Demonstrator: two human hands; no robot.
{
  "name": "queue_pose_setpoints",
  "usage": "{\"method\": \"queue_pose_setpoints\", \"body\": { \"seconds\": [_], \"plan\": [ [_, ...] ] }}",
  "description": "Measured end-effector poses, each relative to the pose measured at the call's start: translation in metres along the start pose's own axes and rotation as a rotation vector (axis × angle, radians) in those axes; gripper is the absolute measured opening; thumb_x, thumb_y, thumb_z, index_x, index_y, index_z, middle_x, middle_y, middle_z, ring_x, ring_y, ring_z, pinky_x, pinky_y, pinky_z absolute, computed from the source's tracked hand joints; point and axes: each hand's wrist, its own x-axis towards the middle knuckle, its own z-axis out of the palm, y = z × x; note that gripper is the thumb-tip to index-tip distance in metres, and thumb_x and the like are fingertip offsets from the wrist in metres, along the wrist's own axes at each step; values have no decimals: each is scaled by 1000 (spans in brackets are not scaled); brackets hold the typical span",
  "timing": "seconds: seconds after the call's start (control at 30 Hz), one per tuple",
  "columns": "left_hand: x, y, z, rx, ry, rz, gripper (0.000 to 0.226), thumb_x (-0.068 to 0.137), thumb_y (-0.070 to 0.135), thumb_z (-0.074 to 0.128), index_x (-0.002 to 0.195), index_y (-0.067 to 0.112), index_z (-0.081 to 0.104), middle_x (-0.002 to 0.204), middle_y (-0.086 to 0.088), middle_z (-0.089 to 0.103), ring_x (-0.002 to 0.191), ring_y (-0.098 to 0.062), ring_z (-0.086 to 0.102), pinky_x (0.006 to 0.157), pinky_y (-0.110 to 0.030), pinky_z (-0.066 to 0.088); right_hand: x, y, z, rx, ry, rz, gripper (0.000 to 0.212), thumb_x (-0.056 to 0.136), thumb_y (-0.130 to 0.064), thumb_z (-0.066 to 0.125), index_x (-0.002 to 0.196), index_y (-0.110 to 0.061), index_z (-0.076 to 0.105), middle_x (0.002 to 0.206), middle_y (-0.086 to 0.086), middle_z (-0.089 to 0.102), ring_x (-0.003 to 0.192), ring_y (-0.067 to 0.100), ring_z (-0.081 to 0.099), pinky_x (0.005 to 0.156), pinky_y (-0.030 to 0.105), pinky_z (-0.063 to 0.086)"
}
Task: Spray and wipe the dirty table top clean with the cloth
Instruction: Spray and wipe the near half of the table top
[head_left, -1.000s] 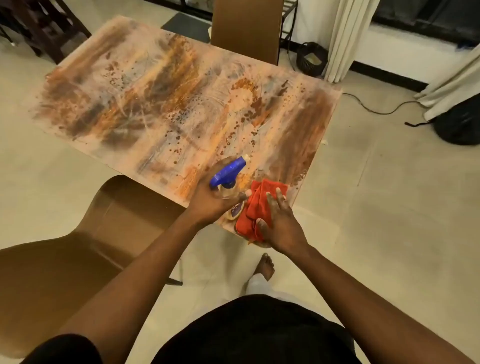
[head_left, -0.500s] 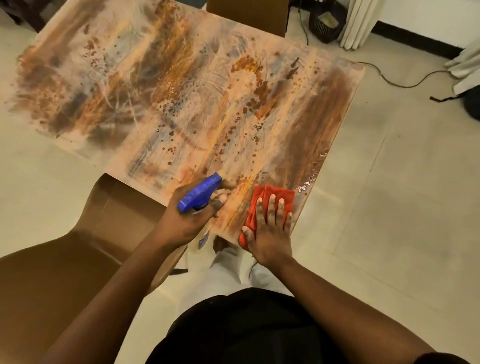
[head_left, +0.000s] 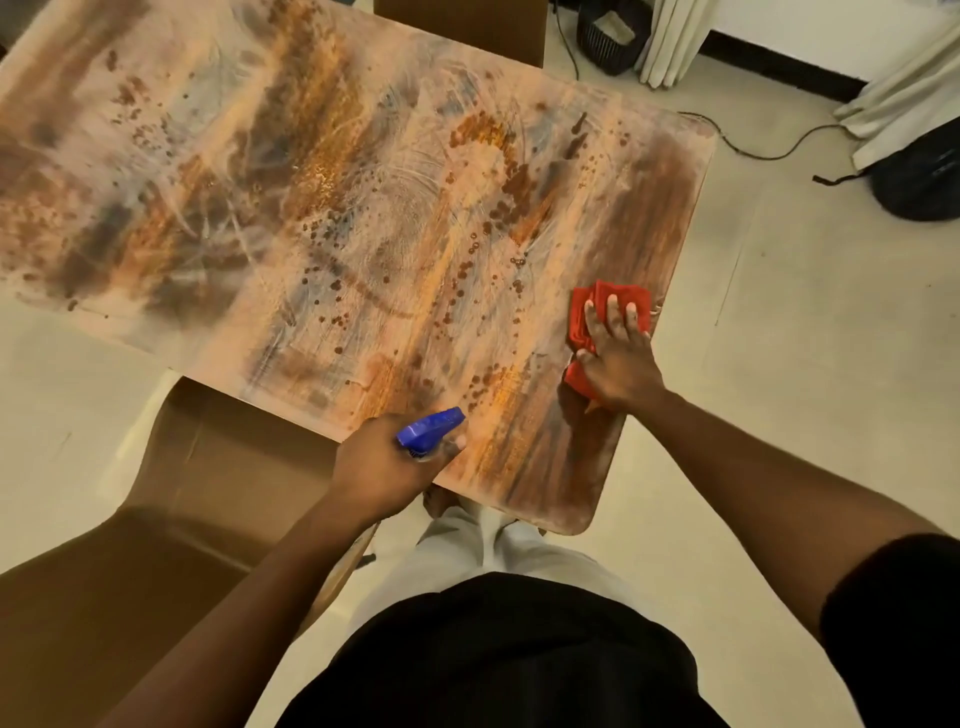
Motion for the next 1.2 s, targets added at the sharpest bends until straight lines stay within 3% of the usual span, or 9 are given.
{"method": "queue_pose_setpoints", "body": {
  "seconds": [0.13, 0.23, 0.33, 0.4, 0.53, 0.8, 1.0, 1.1, 1.2],
  "plan": [
    [8, -17, -14, -72, 50, -100, 44, 87, 58, 79, 68, 23, 61, 60, 2, 66, 61, -27, 67, 64, -38, 51, 23, -38, 3, 14, -44, 10, 75, 115, -44, 36, 172, -30, -11, 177, 2, -26, 163, 34, -26, 132, 57, -7],
    [8, -21, -27, -134, 85, -93, 42, 88, 60, 77, 72, 24, 64, 63, -7, 72, 67, -35, 76, 75, -50, 61, 6, -71, 29, -83, -84, -166, 78, 114, -49, 31, 169, -30, -22, 174, 3, -35, 159, 33, -34, 132, 59, -7],
    [10, -23, -39, -155, 114, -96, 58, 85, 71, 69, 80, 13, 70, 68, -19, 75, 70, -42, 76, 77, -53, 61, -40, -107, 78, -140, -118, -360, 76, 112, -57, 18, 166, -31, -27, 173, 2, -35, 157, 29, -38, 131, 59, -10],
    [14, -20, -43, -143, 120, -100, 70, 81, 77, 64, 84, 7, 72, 69, -21, 75, 71, -42, 76, 77, -52, 61, -80, -119, 113, -153, -81, -450, 73, 112, -58, 16, 170, -30, -18, 177, -2, -26, 161, 24, -33, 132, 58, -9],
    [26, -10, -44, -108, 148, -66, 64, 79, 70, 62, 73, 6, 66, 65, -18, 73, 66, -41, 71, 70, -47, 59, -138, -75, 139, -262, 1, -538, 65, 116, -53, 19, 174, -28, 2, 182, -3, -5, 167, 21, -13, 133, 51, -3],
    [45, -5, -53, -164, 138, -19, 37, 95, 45, 75, 89, 8, 76, 74, -18, 78, 71, -41, 76, 79, -53, 62, -92, 11, 67, -186, 52, -154, 68, 114, -55, 11, 171, -29, -14, 179, 0, -21, 165, 24, -22, 134, 54, 12],
    [42, -4, -65, -141, 128, -18, 39, 98, 45, 73, 96, 6, 78, 78, -20, 78, 77, -42, 76, 85, -54, 62, -1, -48, 25, -15, 96, 48, 70, 115, -54, 15, 170, -27, -19, 174, 1, -35, 159, 27, -34, 132, 55, -13],
    [41, -6, -70, -128, 137, -38, 40, 97, 46, 74, 96, 6, 79, 77, -20, 78, 76, -41, 76, 86, -54, 62, 19, -93, 27, -38, 64, -4, 72, 115, -53, 14, 168, -23, -25, 171, 4, -39, 154, 28, -39, 131, 57, -13],
    [38, -8, -74, -127, 140, -41, 36, 97, 47, 74, 97, 11, 79, 70, -14, 77, 71, -34, 77, 85, -52, 63, 13, -144, 50, -122, -16, -217, 75, 113, -57, 14, 165, -24, -30, 170, 5, -38, 156, 30, -38, 131, 60, -10]
  ]
}}
